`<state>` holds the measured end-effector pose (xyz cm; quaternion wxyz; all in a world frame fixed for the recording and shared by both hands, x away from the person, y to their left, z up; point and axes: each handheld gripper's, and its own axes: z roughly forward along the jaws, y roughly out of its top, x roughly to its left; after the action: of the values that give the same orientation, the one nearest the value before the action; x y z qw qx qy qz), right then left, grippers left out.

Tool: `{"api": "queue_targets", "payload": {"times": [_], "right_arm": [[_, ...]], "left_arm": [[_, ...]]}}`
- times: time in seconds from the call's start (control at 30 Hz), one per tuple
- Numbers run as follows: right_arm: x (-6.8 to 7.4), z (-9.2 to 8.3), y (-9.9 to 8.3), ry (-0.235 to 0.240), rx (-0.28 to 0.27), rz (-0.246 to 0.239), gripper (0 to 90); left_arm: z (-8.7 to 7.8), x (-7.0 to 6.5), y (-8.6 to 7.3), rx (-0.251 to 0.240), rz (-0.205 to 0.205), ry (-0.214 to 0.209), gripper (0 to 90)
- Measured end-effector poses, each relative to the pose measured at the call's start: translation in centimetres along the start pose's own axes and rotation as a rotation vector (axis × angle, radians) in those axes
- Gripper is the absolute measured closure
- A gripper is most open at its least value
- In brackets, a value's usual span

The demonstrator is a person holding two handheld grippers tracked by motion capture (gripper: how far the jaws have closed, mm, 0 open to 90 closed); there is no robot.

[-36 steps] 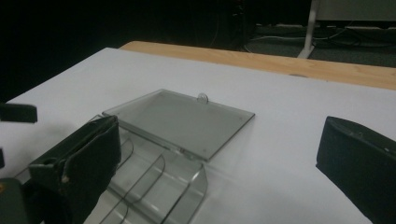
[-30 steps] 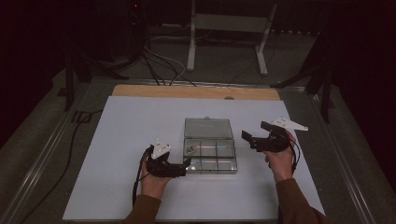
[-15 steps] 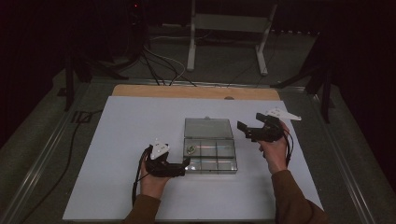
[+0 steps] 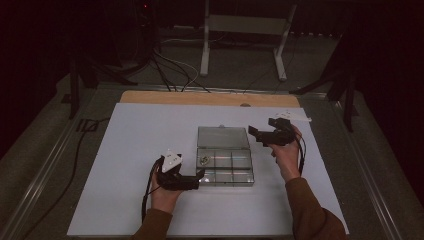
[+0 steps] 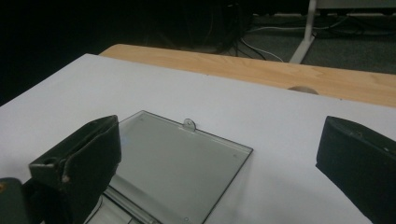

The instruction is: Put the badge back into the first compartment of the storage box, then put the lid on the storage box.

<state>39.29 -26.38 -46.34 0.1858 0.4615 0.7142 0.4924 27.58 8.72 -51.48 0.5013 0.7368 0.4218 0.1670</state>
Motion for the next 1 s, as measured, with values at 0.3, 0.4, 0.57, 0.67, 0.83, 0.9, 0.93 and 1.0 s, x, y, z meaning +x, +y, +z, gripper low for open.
{"api": "queue_targets", "payload": {"times": [0.3, 0.4, 0.57, 0.67, 0.83, 0.9, 0.93, 1.0], "right_arm": [[-0.1, 1.5, -0.6, -0.016, 0.051, -0.017, 0.0], [-0.2, 1.9, -0.7, -0.018, 0.068, -0.025, 0.0], [-0.2, 2.5, -0.9, -0.022, 0.087, -0.033, 0.0], [-0.2, 2.8, -1.1, -0.023, 0.099, -0.033, 0.0], [-0.3, 3.3, -1.6, -0.021, 0.119, -0.037, 0.0], [-0.2, 3.4, -1.7, -0.018, 0.123, -0.038, 0.0], [-0.3, 3.5, -1.7, -0.017, 0.123, -0.038, 0.0], [-0.3, 3.6, -1.8, -0.015, 0.125, -0.033, 0.0]], "left_arm": [[0.2, -0.1, -0.1, 0.000, 0.017, 0.012, 1.5], [0.3, -0.1, -0.2, 0.008, 0.021, 0.014, 1.6], [0.5, -0.2, -0.3, 0.015, 0.016, 0.014, 1.5], [0.6, -0.3, -0.3, 0.015, 0.015, 0.007, 1.5], [0.6, -0.3, -0.3, 0.014, 0.013, 0.005, 1.5], [0.6, -0.3, -0.3, 0.015, 0.016, 0.006, 1.5], [0.7, -0.4, -0.4, 0.017, 0.015, 0.006, 1.5], [0.7, -0.4, -0.4, 0.018, 0.016, 0.005, 1.5]]}}
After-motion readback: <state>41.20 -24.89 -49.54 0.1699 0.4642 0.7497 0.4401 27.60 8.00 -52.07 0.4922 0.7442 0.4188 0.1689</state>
